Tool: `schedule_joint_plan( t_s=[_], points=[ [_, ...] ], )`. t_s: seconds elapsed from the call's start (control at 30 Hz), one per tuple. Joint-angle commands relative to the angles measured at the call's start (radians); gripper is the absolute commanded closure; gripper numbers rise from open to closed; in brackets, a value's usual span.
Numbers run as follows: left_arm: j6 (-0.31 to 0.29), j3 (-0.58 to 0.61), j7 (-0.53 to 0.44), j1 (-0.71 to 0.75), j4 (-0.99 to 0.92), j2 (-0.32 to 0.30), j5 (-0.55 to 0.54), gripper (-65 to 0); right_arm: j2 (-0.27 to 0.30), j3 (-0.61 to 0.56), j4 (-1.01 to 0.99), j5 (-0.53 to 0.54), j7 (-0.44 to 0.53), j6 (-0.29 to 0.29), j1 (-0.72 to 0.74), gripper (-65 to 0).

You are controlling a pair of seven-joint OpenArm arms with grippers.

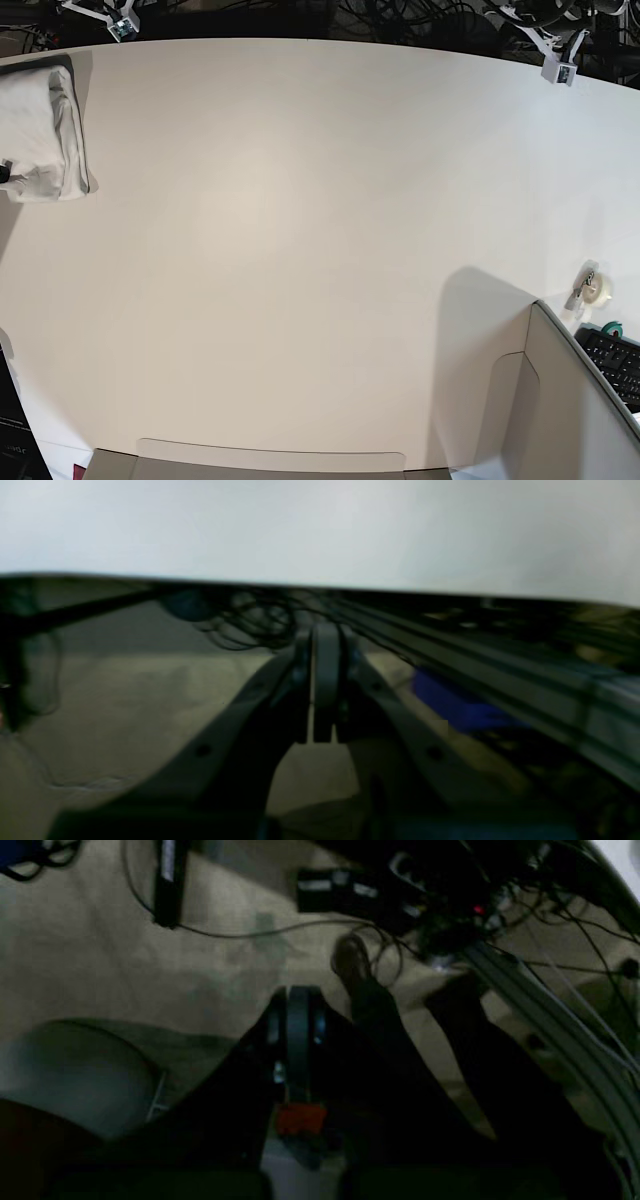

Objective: Layout the t-shirt on the table in an organized manner, then fold the t-shirt properly

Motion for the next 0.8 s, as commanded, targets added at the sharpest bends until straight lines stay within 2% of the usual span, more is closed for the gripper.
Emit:
schedule_joint_plan(
  t_s=[0.0,0.1,0.27,0.33,0.4,0.47,0.63,0.77],
  points=[
    [0.003,-0.022,-0.009,0.034,0.014,0.013,-0.009,0.0,-0.001,0.001,0.013,0.001,0.005,0.002,-0.006,0.0],
    [0.003,-0.07,-0.003,0.074,0.014,0.042,-0.012,0.0,-0.001,0.001,0.013,0.001,0.005,0.002,0.01,0.0],
    [0.007,-0.139,-0.014,0.089,0.014,0.042,-0.009,0.0,-0.001,0.001,-0.004,-0.001,0.005,0.002,0.048,0.0],
    [0.009,-0.137,-0.015,0.087,0.012,0.042,0.023,0.0,-0.001,0.001,-0.04,-0.016,0.005,0.002,0.076,0.0],
    [0.009,-0.094,-0.026,0.084,0.008,0.044,0.08,0.0,-0.004,0.001,-0.096,-0.064,0.005,0.002,0.111,0.0],
    [0.01,-0.013,-0.077,0.083,-0.029,0.044,0.152,0.0,-0.007,0.001,-0.193,-0.102,0.014,0.002,0.163,0.0],
    [0.01,0.191,-0.245,0.038,-0.256,0.044,0.284,0.0,-0.004,-0.075,-0.521,-0.114,0.193,0.002,0.251,0.0],
    [0.01,0.257,-0.319,-0.045,-0.485,0.045,0.29,0.0,-0.004,-0.141,-0.715,-0.111,0.301,-0.08,0.28,0.0]
  ],
)
